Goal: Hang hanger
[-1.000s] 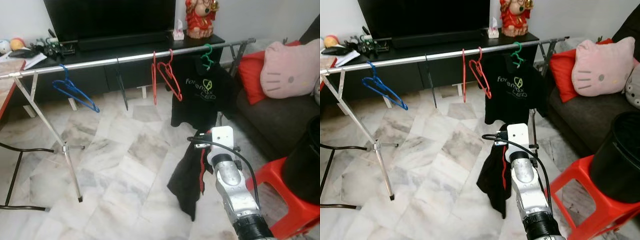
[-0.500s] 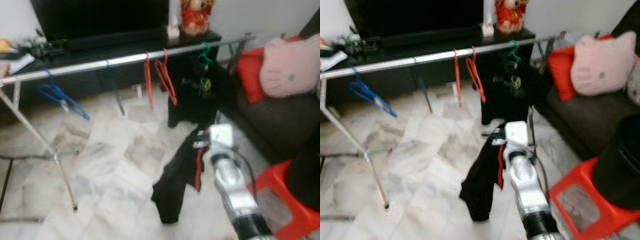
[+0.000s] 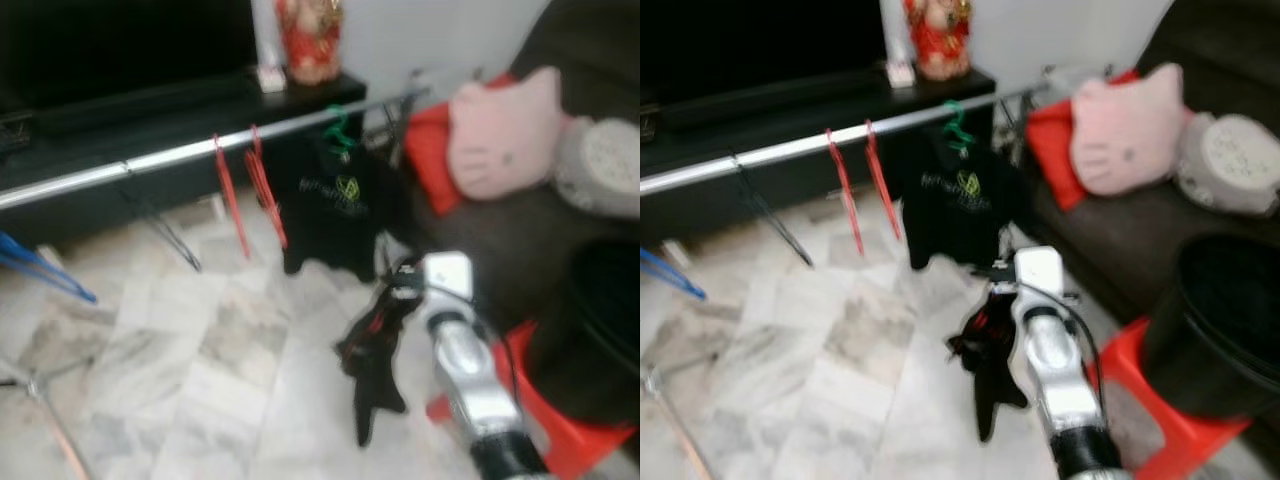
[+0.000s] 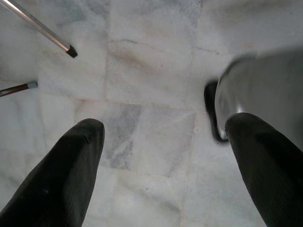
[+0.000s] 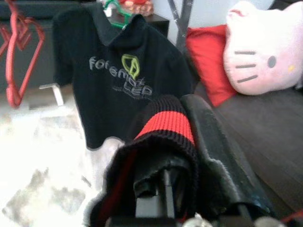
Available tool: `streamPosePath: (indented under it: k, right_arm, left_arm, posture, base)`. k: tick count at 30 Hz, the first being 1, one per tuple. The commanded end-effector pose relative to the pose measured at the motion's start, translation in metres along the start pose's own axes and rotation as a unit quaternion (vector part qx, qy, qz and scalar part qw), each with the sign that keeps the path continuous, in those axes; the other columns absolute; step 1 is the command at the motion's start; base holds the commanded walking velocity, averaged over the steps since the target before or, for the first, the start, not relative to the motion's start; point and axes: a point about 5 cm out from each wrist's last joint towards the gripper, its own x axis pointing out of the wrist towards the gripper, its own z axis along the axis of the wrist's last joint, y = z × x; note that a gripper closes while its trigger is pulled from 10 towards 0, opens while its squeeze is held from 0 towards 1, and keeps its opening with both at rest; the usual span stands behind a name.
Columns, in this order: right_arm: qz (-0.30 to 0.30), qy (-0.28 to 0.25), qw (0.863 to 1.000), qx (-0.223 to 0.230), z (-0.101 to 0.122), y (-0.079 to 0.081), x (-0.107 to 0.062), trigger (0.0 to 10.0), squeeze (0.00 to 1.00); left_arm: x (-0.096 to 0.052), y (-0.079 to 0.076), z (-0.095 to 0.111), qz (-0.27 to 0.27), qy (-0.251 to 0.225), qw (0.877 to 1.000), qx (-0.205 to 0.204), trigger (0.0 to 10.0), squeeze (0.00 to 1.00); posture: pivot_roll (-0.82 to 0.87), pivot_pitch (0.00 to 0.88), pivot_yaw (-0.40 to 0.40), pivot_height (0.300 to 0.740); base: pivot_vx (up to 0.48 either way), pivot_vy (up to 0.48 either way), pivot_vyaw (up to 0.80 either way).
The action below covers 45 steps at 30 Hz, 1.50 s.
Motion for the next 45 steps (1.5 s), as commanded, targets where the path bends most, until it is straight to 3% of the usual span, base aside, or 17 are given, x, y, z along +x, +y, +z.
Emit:
streamPosePath:
  k: [1, 8, 15, 23, 31, 39, 45]
  right_arm:
    - [0.018, -0.038, 0.999, 0.009, 0.018, 0.011, 0.004, 10.0, 0.00]
    - [0.026, -0.050, 0.998, -0.030, 0.022, 0.013, 0.004, 10.0, 0.00]
    - [0.030, -0.046, 0.998, -0.025, 0.020, 0.013, 0.003, 10.0, 0.00]
    - [0.030, -0.041, 0.998, -0.022, 0.018, 0.011, 0.004, 10.0, 0.00]
    - [-0.037, -0.014, 0.999, -0.015, 0.005, -0.010, 0.000, 10.0, 0.00]
    - [-0.035, -0.012, 0.999, -0.017, 0.002, -0.010, -0.003, 10.0, 0.00]
    - [-0.019, -0.003, 1.000, -0.016, -0.004, -0.002, -0.007, 10.0, 0.00]
  left_arm:
    - [-0.003, 0.000, -0.010, -0.001, 0.019, 1.000, -0.001, 10.0, 0.00]
    - [-0.003, 0.001, -0.010, 0.000, 0.019, 1.000, -0.002, 10.0, 0.00]
    - [-0.002, 0.001, -0.009, 0.000, 0.018, 1.000, -0.002, 10.0, 0.00]
    - [-0.002, 0.000, -0.008, 0.000, 0.017, 1.000, -0.003, 10.0, 0.00]
    - [-0.002, 0.000, -0.008, 0.001, 0.016, 1.000, 0.003, 10.0, 0.00]
    - [-0.002, 0.000, -0.007, 0.002, 0.017, 1.000, 0.004, 10.0, 0.00]
    - [-0.002, 0.001, -0.008, 0.007, 0.017, 1.000, 0.009, 10.0, 0.00]
  posture:
    - [-0.07, 0.014, 0.006, 0.740]
    - [-0.06, 0.019, 0.006, 0.740]
    - [-0.06, 0.023, 0.006, 0.740]
    - [-0.07, 0.036, 0.006, 0.740]
    - [-0.07, 0.045, 0.005, 0.740]
    - [-0.07, 0.048, 0.004, 0.740]
    - [-0.06, 0.036, 0.001, 0.740]
  base:
    - [0.311, 0.000, 0.00]
    - [0.310, 0.000, 0.30]
    - [0.308, 0.000, 0.77]
    - [0.308, 0.000, 0.00]
    - [0.077, 0.000, 0.00]
    - [0.000, 0.000, 0.00]
    - [0.000, 0.000, 0.00]
